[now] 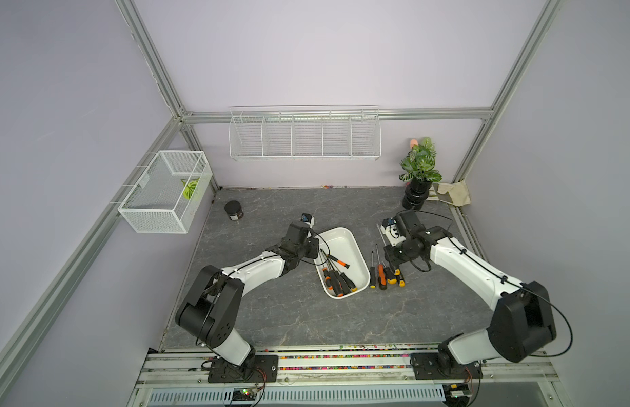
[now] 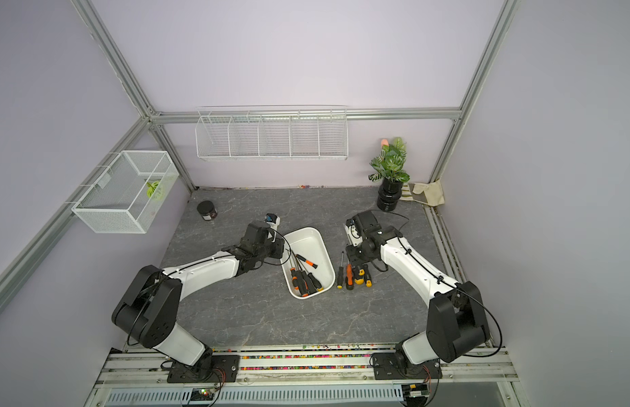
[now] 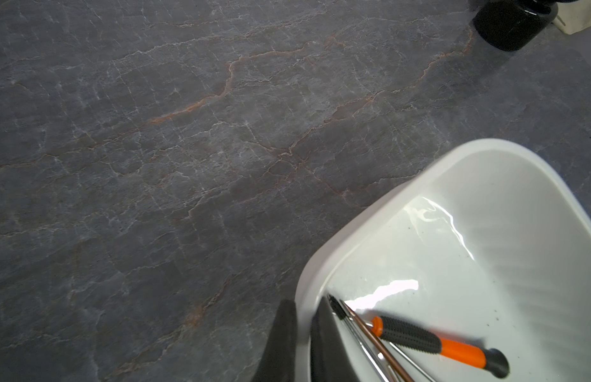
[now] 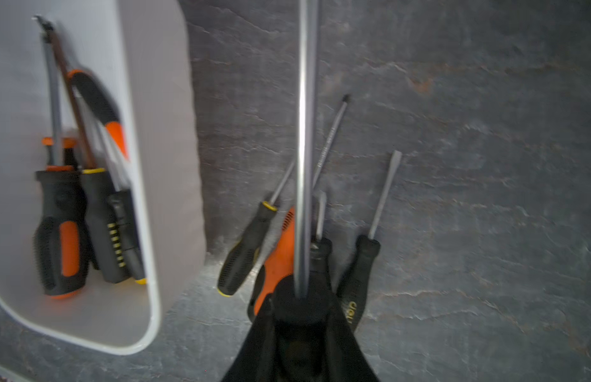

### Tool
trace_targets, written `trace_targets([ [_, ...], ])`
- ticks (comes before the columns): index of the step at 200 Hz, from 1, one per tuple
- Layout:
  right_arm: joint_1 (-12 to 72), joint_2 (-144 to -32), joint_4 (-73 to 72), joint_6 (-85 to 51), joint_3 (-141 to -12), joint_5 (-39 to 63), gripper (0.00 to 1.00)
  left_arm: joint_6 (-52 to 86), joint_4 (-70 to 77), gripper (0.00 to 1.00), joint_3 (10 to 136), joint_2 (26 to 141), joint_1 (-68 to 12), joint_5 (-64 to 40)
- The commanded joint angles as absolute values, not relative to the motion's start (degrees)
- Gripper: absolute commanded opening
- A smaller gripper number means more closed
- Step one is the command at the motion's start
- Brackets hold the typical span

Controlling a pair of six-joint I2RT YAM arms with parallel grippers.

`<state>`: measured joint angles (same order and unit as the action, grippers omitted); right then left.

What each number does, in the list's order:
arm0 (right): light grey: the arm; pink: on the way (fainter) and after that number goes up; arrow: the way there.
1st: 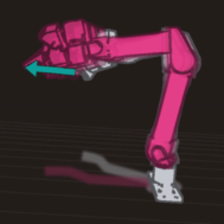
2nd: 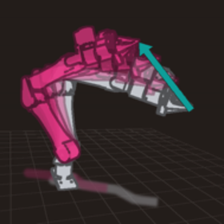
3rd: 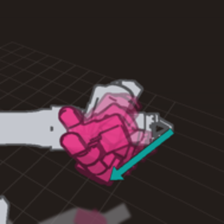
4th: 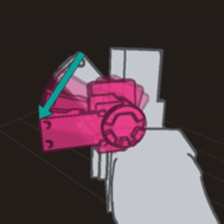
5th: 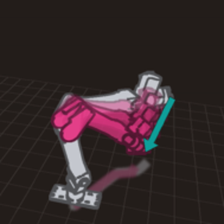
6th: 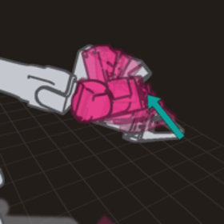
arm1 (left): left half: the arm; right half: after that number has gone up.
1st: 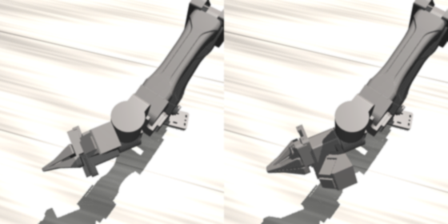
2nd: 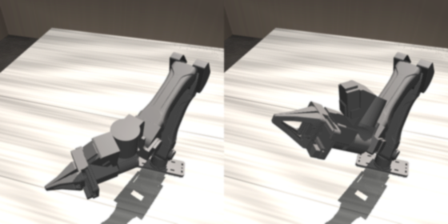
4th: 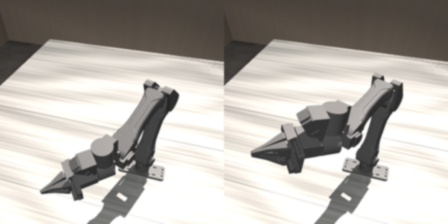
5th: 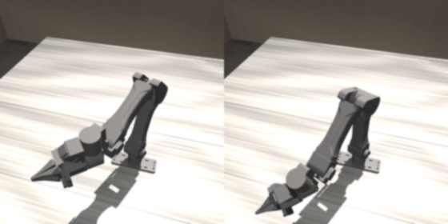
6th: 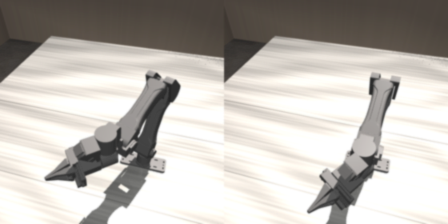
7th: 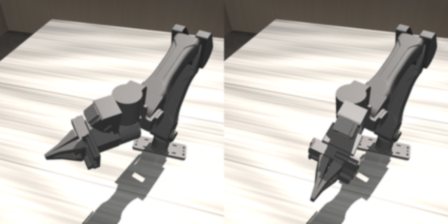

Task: Take out the screwdriver from the storage box
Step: Place the screwdriver at the center of the board.

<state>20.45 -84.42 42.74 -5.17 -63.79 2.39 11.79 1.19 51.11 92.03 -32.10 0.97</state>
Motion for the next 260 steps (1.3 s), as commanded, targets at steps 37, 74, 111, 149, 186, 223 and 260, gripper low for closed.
trace_targets([
  [37, 15.0, -89.0, 41.1, -6.8, -62.7, -2.5, 0.00, 11.1, 2.7, 0.00, 51.8, 91.8, -32.0, 1.1],
  [74, 14.6, -91.1, 39.8, -6.4, -61.9, -6.2, 0.00, 10.7, 2.9, 0.00, 51.8, 92.0, -32.0, 1.0],
  [111, 13.5, -93.6, 38.5, -6.5, -60.8, -6.6, 0.00, 10.5, 3.1, 0.00, 51.5, 92.1, -32.0, 1.0],
  [149, 12.7, -95.2, 37.4, -7.1, -59.5, -5.2, 0.00, 10.6, 3.5, 0.00, 51.5, 92.2, -32.0, 0.9],
  [186, 11.2, -96.6, 36.8, -7.2, -58.6, -3.1, 0.00, 10.5, 3.5, 0.00, 52.0, 92.5, -32.0, 0.6],
  [223, 9.4, -98.0, 35.5, -7.8, -57.7, 1.1, 0.00, 10.1, 3.4, 0.00, 52.1, 92.8, -32.1, 0.8],
  [260, 8.9, -99.5, 35.3, -8.2, -57.7, 3.3, 0.00, 9.9, 3.3, 0.00, 52.3, 93.0, -32.1, 0.7],
])
